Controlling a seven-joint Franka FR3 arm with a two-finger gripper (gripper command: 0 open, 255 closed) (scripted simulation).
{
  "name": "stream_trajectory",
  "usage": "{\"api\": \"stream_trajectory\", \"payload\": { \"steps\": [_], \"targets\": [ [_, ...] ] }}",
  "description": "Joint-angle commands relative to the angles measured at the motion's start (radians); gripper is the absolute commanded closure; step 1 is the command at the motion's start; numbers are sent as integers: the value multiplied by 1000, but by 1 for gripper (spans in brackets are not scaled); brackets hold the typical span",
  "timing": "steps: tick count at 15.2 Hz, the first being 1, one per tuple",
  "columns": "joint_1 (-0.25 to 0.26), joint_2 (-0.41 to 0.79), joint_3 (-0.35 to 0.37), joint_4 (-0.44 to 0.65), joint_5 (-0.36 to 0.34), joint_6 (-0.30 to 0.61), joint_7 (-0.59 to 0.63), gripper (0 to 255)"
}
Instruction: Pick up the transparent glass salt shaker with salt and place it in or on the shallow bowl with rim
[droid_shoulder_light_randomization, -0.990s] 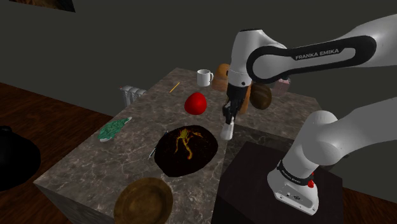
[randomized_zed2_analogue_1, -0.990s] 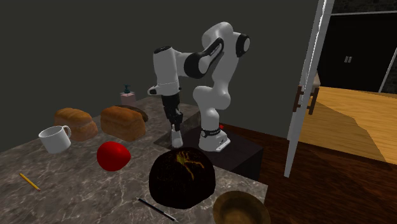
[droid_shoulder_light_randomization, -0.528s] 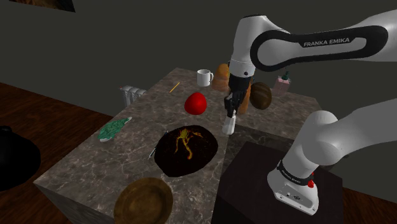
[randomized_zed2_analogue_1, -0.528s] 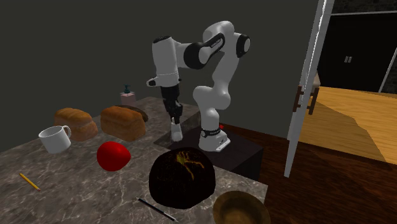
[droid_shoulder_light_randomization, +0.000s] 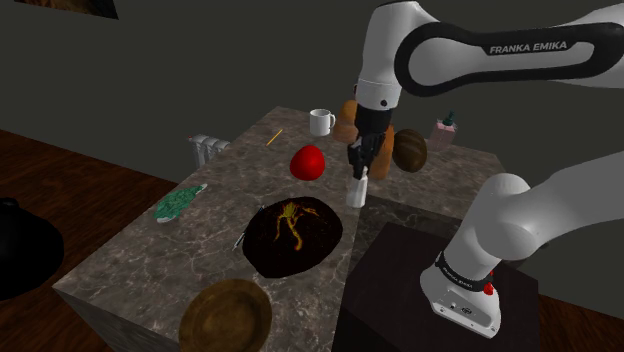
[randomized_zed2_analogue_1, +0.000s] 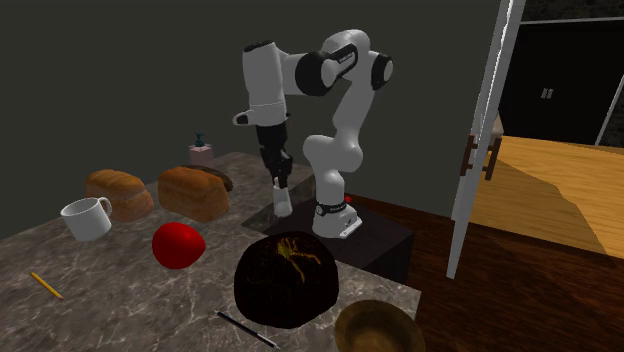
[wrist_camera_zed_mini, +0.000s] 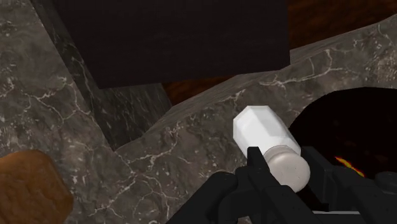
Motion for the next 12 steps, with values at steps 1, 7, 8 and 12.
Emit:
{"api": "stream_trajectory", "payload": {
  "steps": [1, 7, 8, 12],
  "targets": [
    [13, 29, 35, 24, 20, 10, 40, 255],
    [49, 146, 157, 146, 69, 28, 184, 255],
    [54, 168, 177, 170, 73, 31, 208, 255],
    [65, 268, 257, 275, 75, 42, 309, 255]
  ]
}}
